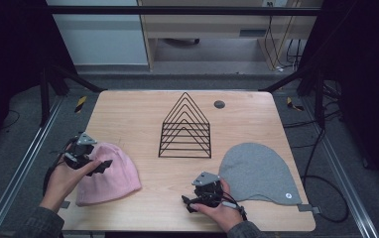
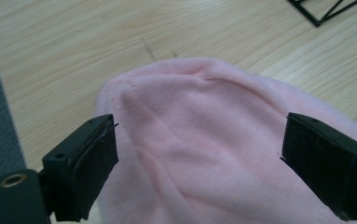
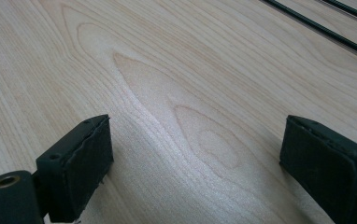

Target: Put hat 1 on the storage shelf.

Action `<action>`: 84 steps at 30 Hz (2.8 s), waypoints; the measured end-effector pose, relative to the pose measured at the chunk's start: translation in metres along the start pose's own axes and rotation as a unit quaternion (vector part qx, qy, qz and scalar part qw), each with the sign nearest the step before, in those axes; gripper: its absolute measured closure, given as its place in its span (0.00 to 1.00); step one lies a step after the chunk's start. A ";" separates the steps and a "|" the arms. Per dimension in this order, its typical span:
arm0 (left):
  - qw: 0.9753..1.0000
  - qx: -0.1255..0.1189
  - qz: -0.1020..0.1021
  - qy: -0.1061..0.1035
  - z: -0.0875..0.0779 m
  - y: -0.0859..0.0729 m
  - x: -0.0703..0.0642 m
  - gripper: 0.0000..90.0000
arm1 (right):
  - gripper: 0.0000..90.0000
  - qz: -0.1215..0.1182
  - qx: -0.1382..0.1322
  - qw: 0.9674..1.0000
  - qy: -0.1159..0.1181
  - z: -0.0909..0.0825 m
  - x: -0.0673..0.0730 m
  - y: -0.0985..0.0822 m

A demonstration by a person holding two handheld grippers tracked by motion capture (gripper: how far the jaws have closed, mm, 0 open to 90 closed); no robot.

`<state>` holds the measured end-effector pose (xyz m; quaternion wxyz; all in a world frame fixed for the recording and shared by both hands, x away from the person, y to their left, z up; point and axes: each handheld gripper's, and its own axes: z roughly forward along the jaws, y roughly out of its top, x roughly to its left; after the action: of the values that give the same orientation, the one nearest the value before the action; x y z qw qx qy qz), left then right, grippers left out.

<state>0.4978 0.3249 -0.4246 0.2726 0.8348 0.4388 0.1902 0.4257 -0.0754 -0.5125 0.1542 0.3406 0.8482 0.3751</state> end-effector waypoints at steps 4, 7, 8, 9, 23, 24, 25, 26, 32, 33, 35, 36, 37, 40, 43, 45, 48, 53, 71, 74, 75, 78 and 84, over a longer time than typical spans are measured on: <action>1.000 0.002 -0.010 0.006 -0.001 -0.005 0.011 0.13 | 0.10 0.000 0.000 1.000 0.000 0.000 0.000 0.000; 1.000 0.005 -0.016 0.013 -0.002 -0.008 0.018 0.13 | 0.10 0.000 0.000 1.000 0.000 0.000 0.000 0.000; 1.000 0.007 -0.019 0.014 -0.002 -0.010 0.022 0.14 | 0.10 0.000 0.000 1.000 0.000 0.000 0.000 0.000; 1.000 0.008 -0.021 0.015 -0.002 -0.011 0.025 0.14 | 0.10 0.000 0.000 1.000 -0.001 0.000 0.000 0.000; 0.998 -0.011 -0.065 0.020 -0.016 -0.020 0.057 0.27 | 0.10 0.002 0.001 1.000 -0.002 0.000 0.001 0.000; 0.998 -0.007 -0.068 0.017 -0.012 -0.020 0.060 0.29 | 0.10 0.002 0.001 1.000 -0.002 0.000 0.001 0.000; 0.997 -0.005 -0.069 0.013 -0.009 -0.020 0.061 0.30 | 0.10 0.002 0.001 1.000 -0.002 0.000 0.001 0.000; 0.997 -0.002 -0.071 0.010 -0.006 -0.020 0.062 0.31 | 0.10 0.002 0.001 1.000 -0.002 0.000 0.001 0.000; 0.997 0.006 -0.072 -0.004 0.007 -0.018 0.056 0.35 | 0.10 0.002 0.001 1.000 -0.002 0.000 0.001 0.000; 0.997 0.009 -0.072 -0.006 0.010 -0.017 0.055 0.35 | 0.10 0.002 0.001 1.000 -0.002 0.000 0.001 0.000; 0.997 0.018 -0.080 -0.009 0.020 -0.017 0.055 0.38 | 0.10 0.002 0.001 1.000 -0.003 0.000 0.001 0.000; 0.997 0.018 -0.080 -0.009 0.020 -0.017 0.055 0.40 | 0.10 0.002 0.001 1.000 -0.003 0.000 0.001 0.000; 0.996 0.019 -0.083 -0.010 0.023 -0.017 0.056 0.40 | 0.10 0.002 0.001 1.000 -0.003 0.000 0.001 0.000; 0.995 0.033 -0.090 -0.019 0.031 -0.019 0.056 0.47 | 0.10 0.003 0.001 1.000 -0.003 0.000 0.001 0.000; 0.995 0.038 -0.090 -0.024 0.034 -0.020 0.055 0.64 | 0.11 0.002 0.001 1.000 -0.003 0.000 0.001 0.000; 0.995 0.031 -0.092 -0.023 0.033 -0.020 0.055 0.72 | 0.12 0.003 0.001 1.000 -0.006 0.000 0.001 0.001; 0.995 0.019 -0.092 -0.026 0.027 -0.019 0.052 0.81 | 0.17 -0.001 0.003 1.000 -0.006 -0.001 0.001 0.003; 0.998 -0.020 -0.065 -0.017 0.004 -0.009 0.035 0.83 | 0.24 -0.005 -0.016 1.000 -0.004 -0.008 0.003 0.009; 0.987 -0.137 0.086 -0.023 -0.094 0.047 -0.059 0.84 | 0.44 -0.038 -0.079 0.996 0.015 -0.046 0.030 0.067; 0.983 -0.151 0.104 -0.024 -0.108 0.058 -0.072 0.83 | 0.45 -0.040 -0.089 0.995 0.017 -0.052 0.031 0.083; 0.983 -0.151 0.104 -0.024 -0.108 0.058 -0.072 0.83 | 0.45 -0.040 -0.089 0.995 0.017 -0.052 0.031 0.083; 0.979 -0.166 0.113 -0.031 -0.119 0.068 -0.081 0.83 | 0.48 -0.037 -0.102 0.994 0.029 -0.061 0.033 0.103; 0.975 -0.177 0.130 -0.040 -0.125 0.080 -0.098 0.83 | 0.51 -0.038 -0.120 0.992 0.031 -0.070 0.035 0.127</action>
<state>0.4251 0.2422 -0.2850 0.4064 0.8301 0.2747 0.2652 0.4227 -0.0266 -0.3718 0.1815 0.2754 0.8139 0.4783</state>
